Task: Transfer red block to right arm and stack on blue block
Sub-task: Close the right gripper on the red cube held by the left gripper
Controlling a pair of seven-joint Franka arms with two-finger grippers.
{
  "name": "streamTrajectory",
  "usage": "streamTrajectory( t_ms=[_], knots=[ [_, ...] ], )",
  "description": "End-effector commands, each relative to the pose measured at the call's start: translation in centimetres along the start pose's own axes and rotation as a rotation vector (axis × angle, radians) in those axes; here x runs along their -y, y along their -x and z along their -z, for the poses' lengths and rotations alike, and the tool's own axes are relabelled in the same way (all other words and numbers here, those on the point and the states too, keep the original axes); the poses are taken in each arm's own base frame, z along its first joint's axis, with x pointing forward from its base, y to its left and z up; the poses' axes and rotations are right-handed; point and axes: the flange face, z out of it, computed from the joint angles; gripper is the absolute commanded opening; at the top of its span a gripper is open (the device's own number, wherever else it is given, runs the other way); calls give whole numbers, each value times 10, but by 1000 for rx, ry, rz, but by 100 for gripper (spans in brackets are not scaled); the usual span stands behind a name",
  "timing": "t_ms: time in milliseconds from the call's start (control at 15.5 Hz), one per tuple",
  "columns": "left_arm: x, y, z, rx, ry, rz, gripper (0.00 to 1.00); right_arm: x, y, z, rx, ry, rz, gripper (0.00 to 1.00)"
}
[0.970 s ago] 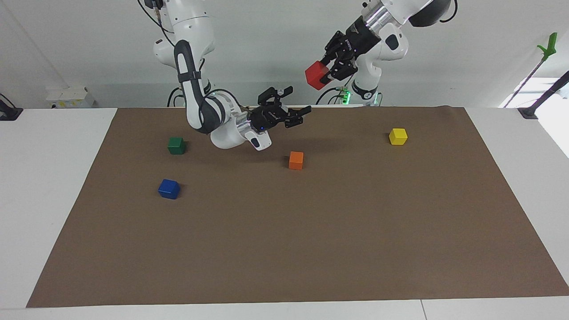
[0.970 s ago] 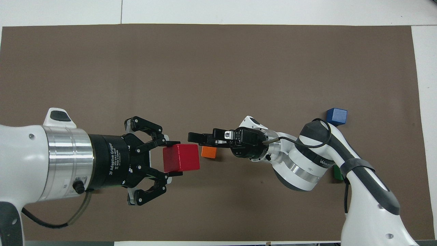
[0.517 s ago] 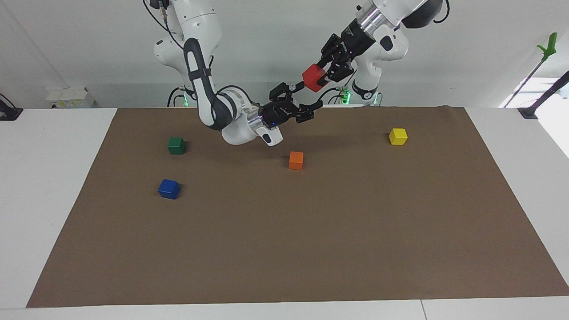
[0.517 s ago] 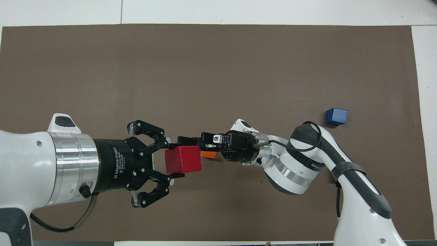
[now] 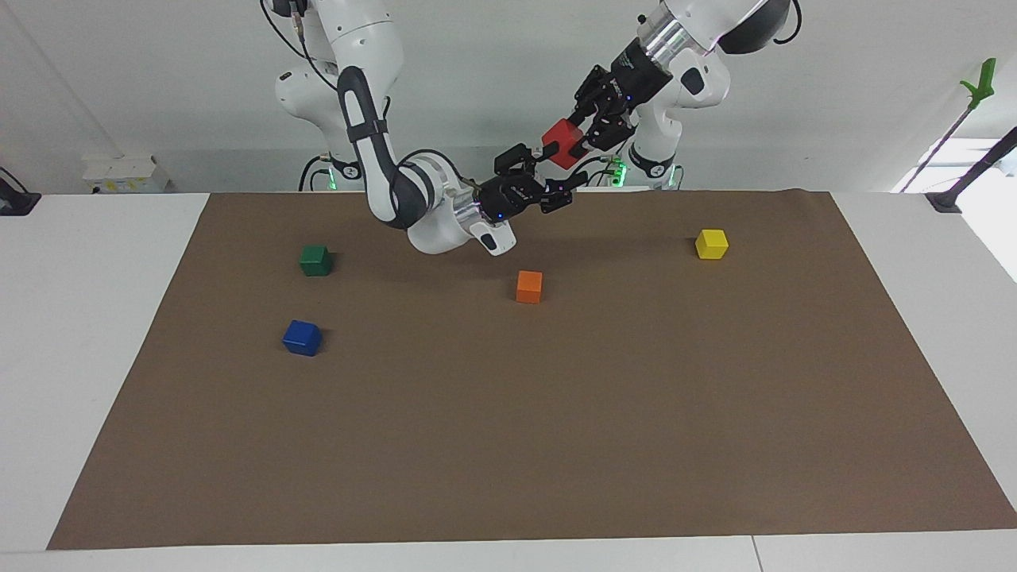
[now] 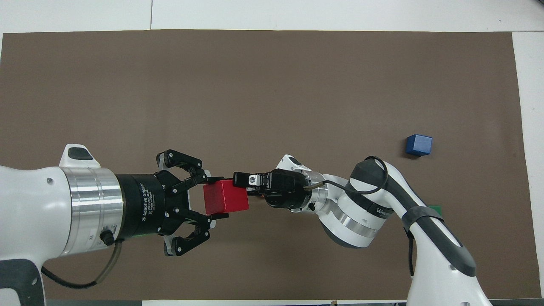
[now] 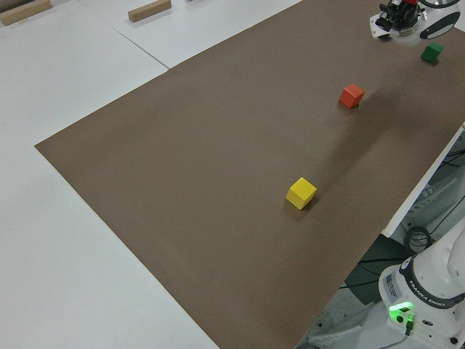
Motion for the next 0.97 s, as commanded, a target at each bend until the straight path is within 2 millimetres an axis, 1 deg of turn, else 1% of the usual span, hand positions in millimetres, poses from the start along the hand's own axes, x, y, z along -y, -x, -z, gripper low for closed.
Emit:
streamTrajectory(
  t_ms=[0, 65, 194, 259, 388, 453, 517, 582, 711, 905],
  knots=[
    [9, -2, 3, 23, 20, 17, 0, -4, -3, -3, -21, 1, -29, 10],
    [8, -2, 4, 23, 22, 17, 0, -4, -3, -3, -26, 9, -35, 0],
    [8, -3, 4, 22, 22, 20, 0, -6, 1, -9, -33, 27, -86, 0],
    [7, -4, 4, 22, 23, 22, 0, -4, 2, -14, -29, 30, -88, 0],
    [7, -4, 5, 22, 24, 13, 0, 0, -3, -20, -26, 26, -78, 0],
    [7, -3, 5, 21, 26, 7, 27, 1, -5, -21, -26, 24, -75, 0],
    [7, -2, 5, 19, 26, 2, 67, 2, -6, -23, -23, 22, -72, 0],
    [9, 1, 5, 16, 23, -4, 100, 3, -8, -23, -27, 23, -73, 0],
    [10, 2, 4, 15, 19, -12, 100, 6, -9, -25, -33, 31, -85, 0],
    [4, -2, 17, 22, 43, 2, 100, 10, -12, -26, -37, 36, -97, 0]
  ],
)
